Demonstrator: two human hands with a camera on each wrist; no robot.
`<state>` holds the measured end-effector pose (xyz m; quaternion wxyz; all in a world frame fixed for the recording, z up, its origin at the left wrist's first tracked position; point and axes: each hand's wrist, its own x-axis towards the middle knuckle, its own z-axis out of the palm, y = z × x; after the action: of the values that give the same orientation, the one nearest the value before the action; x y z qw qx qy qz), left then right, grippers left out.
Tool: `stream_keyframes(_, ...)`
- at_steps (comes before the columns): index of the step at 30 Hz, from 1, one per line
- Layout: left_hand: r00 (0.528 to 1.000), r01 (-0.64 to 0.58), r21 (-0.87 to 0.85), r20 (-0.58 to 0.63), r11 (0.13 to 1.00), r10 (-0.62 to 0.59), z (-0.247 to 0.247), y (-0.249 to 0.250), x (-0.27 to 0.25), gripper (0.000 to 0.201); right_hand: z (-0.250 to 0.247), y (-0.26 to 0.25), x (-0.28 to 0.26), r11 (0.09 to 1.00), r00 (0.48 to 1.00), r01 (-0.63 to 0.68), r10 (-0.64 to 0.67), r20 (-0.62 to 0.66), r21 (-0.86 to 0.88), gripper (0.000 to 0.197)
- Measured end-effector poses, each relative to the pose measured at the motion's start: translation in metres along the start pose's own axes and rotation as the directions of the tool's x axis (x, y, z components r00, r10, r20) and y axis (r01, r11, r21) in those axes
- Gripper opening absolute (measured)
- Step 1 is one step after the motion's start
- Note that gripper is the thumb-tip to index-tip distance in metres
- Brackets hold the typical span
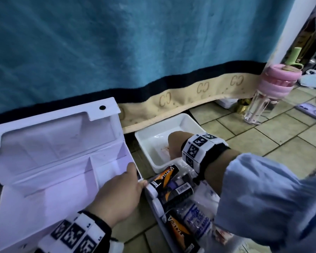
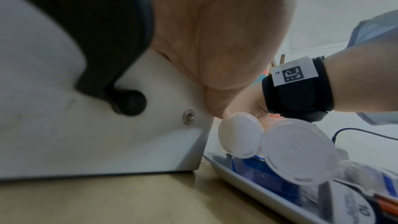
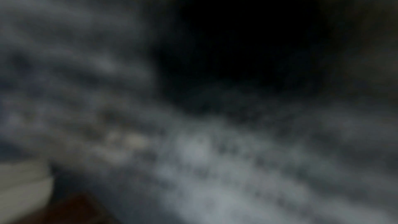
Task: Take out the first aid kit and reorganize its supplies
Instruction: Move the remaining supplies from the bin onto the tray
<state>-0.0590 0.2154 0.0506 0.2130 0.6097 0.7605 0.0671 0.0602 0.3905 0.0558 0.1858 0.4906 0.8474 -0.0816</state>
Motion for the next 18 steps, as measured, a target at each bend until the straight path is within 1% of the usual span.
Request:
stream_keyframes(1,1.000,0.003,0.000,0.002,1.000,-0.003,0.000,0.001,0.000,0.028,0.001,-0.002,-0.002,1.000,1.000,0.003,-0.004,-0.006,-0.013,0.036)
stream_keyframes(2,1.000,0.004,0.000,0.003,1.000,-0.004,-0.001,0.001,0.000,0.028,0.003,-0.001,0.002,0.999,0.998,0.029,-0.031,-0.052,-0.039,0.032)
stream_keyframes(4,1.000,0.004,0.001,0.005,1.000,-0.004,0.000,0.001,0.000,0.029,-0.004,-0.001,-0.006,1.000,0.999,0.010,-0.011,-0.030,-0.027,0.030)
stream_keyframes(5,1.000,0.004,0.002,0.006,1.000,-0.004,0.000,0.001,0.001,0.029,-0.013,-0.002,-0.012,1.000,1.000,0.000,0.000,-0.008,-0.017,0.028)
stream_keyframes(7,1.000,0.005,0.008,0.008,1.000,-0.005,0.000,0.000,0.001,0.030,-0.036,0.000,-0.028,0.999,0.998,0.045,-0.046,-0.052,-0.018,0.022)
stream_keyframes(10,1.000,0.005,0.019,0.009,1.000,-0.005,0.000,0.000,0.001,0.029,-0.052,0.017,-0.056,0.998,0.991,0.055,-0.056,-0.120,-0.007,0.030)
stream_keyframes(12,1.000,0.011,0.017,0.013,1.000,-0.011,-0.001,0.000,0.000,0.030,-0.058,0.034,-0.083,0.993,0.981,0.046,-0.024,-0.192,0.110,0.027)
stream_keyframes(14,1.000,0.013,0.014,0.009,1.000,-0.013,-0.001,0.001,0.000,0.031,-0.060,0.056,-0.111,0.970,0.958,0.055,0.016,-0.287,0.237,0.014)
stream_keyframes(15,1.000,0.014,0.016,0.006,1.000,-0.014,-0.001,0.002,-0.001,0.031,-0.056,0.068,-0.124,0.951,0.949,0.052,0.048,-0.312,0.304,0.010)
stream_keyframes(16,1.000,0.017,0.019,0.004,1.000,-0.018,-0.001,0.003,-0.001,0.031,-0.050,0.078,-0.138,0.931,0.945,0.042,0.081,-0.317,0.364,0.009)
stream_keyframes(18,1.000,0.028,0.021,0.003,0.999,-0.028,-0.002,0.005,-0.002,0.032,-0.032,0.092,-0.161,0.901,0.947,-0.019,0.156,-0.282,0.433,0.011)
